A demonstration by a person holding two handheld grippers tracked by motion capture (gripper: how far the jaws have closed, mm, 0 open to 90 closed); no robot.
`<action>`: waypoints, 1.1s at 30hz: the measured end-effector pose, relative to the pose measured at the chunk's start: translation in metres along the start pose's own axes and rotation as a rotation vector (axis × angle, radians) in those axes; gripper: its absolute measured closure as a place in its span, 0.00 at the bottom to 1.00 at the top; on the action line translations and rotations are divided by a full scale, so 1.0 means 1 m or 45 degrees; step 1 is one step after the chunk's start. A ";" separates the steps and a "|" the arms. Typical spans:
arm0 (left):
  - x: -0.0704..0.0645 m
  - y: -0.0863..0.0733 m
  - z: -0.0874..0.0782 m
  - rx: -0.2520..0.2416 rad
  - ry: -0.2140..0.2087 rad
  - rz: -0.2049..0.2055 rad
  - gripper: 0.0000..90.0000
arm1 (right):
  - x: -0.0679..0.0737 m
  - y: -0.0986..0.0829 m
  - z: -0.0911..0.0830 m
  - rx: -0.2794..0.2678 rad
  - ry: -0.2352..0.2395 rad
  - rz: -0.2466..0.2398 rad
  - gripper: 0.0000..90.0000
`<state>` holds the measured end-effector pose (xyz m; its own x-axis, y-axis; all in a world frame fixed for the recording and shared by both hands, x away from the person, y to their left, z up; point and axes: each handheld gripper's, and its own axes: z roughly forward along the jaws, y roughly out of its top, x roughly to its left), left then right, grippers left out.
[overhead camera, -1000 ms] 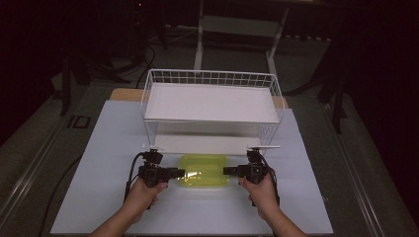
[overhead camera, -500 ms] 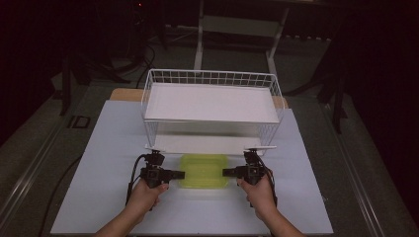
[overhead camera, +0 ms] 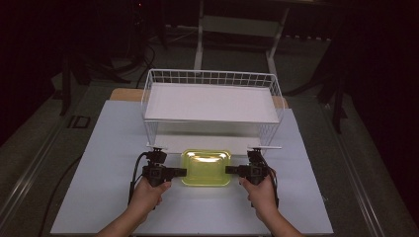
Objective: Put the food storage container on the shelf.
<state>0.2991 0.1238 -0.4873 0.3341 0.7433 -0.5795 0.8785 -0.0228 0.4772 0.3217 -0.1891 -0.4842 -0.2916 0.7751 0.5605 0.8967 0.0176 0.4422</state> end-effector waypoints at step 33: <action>0.021 0.039 0.024 -0.138 -0.053 0.011 0.89 | -0.006 0.038 0.007 -0.162 -0.080 -0.016 0.87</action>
<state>0.3490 0.1223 -0.4968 0.3571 0.7151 -0.6010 0.8342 0.0454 0.5496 0.3601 -0.1886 -0.4760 -0.2778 0.8132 0.5114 0.8425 -0.0496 0.5365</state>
